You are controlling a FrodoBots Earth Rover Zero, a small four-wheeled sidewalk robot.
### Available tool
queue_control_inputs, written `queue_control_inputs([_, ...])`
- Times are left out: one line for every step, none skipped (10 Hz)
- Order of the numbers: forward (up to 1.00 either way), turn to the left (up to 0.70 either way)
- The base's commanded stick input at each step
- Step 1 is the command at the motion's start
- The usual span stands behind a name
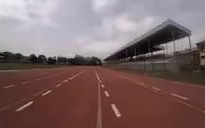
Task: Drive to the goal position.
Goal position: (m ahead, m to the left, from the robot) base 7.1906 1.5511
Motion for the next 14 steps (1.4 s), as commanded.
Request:
queue_control_inputs([0.45, 0.01])
queue_control_inputs([0.45, 0.01])
queue_control_inputs([0.45, 0.01])
queue_control_inputs([0.45, 0.01])
queue_control_inputs([0.45, 0.01])
queue_control_inputs([0.45, 0.01])
queue_control_inputs([0.45, 0.01])
queue_control_inputs([0.45, 0.01])
queue_control_inputs([0.45, 0.01])
queue_control_inputs([0.45, 0.01])
queue_control_inputs([0.45, 0.01])
queue_control_inputs([0.45, 0.01])
queue_control_inputs([0.45, 0.01])
queue_control_inputs([0.45, 0.01])
